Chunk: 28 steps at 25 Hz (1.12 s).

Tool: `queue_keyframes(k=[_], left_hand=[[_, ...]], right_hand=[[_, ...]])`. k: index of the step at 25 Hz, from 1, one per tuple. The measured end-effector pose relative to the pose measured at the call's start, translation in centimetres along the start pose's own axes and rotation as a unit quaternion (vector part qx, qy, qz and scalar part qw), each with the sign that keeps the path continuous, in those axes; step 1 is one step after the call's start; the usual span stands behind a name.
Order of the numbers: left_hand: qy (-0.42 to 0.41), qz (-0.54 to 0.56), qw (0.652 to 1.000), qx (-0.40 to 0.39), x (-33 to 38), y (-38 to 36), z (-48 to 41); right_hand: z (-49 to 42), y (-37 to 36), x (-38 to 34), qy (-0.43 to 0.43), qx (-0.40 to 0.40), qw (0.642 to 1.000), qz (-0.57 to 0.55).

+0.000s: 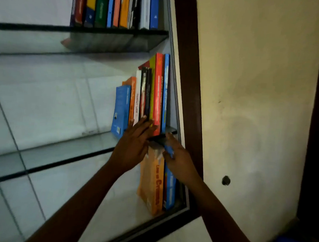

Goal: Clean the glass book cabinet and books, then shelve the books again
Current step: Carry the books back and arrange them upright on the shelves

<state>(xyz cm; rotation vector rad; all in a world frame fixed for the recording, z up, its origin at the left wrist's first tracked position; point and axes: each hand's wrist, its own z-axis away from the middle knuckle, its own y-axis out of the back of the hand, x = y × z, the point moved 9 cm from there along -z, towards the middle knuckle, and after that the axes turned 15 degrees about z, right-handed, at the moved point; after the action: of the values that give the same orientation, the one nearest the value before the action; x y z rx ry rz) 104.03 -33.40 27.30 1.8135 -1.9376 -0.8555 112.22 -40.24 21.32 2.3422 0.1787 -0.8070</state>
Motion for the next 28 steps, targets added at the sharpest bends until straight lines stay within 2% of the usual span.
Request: queue_keyframes(k=[2,5,7,9,10,11,14,16,18,20,24,26,28], left_hand=[[0.085,0.119,0.989,0.01,1.7,-1.8,5.1],[0.222,0.265,0.938,0.014,2.9,-6.1,12.0],[0.322,0.349,0.879,0.049,2.4,-8.5,14.8],[0.441,0.408,0.796,0.08,0.9,-10.2,16.5],[0.482,0.416,0.766,0.085,0.2,-10.7,17.1],[0.502,0.412,0.756,0.086,-0.3,-11.0,17.4],[0.503,0.365,0.781,0.063,-1.0,-10.6,17.1],[0.491,0.351,0.795,0.058,-1.3,-10.2,16.6],[0.481,0.346,0.803,0.059,-1.3,-9.1,15.7],[0.437,0.342,0.829,0.071,-0.5,-6.5,13.8],[0.281,0.326,0.895,0.116,2.6,1.8,7.1],[0.174,0.249,0.943,0.138,4.1,6.4,2.7],[0.093,0.138,0.972,0.163,4.4,10.6,-1.9]], right_hand=[[2.6,0.1,1.9,-0.029,0.0,0.998,-0.051],[6.3,-2.8,6.0,-0.16,-0.032,0.978,-0.127],[8.4,-6.2,8.3,-0.223,-0.026,0.968,-0.116],[9.0,-9.3,9.0,-0.223,-0.001,0.969,-0.105],[8.7,-10.7,9.0,-0.221,0.001,0.97,-0.1],[8.3,-12.2,9.4,-0.223,-0.006,0.97,-0.1],[7.4,-14.6,10.8,-0.189,-0.047,0.98,-0.044],[7.4,-12.8,9.8,-0.143,-0.074,0.987,-0.021],[7.2,-10.2,9.3,-0.136,-0.089,0.987,0.006],[6.3,-6.1,7.9,-0.132,-0.052,0.99,0.027],[2.9,2.6,-0.2,0.01,0.071,0.997,-0.004],[0.7,6.2,-3.9,0.075,0.113,0.991,0.008],[-2.0,9.7,-7.9,0.141,0.158,0.976,0.043]])
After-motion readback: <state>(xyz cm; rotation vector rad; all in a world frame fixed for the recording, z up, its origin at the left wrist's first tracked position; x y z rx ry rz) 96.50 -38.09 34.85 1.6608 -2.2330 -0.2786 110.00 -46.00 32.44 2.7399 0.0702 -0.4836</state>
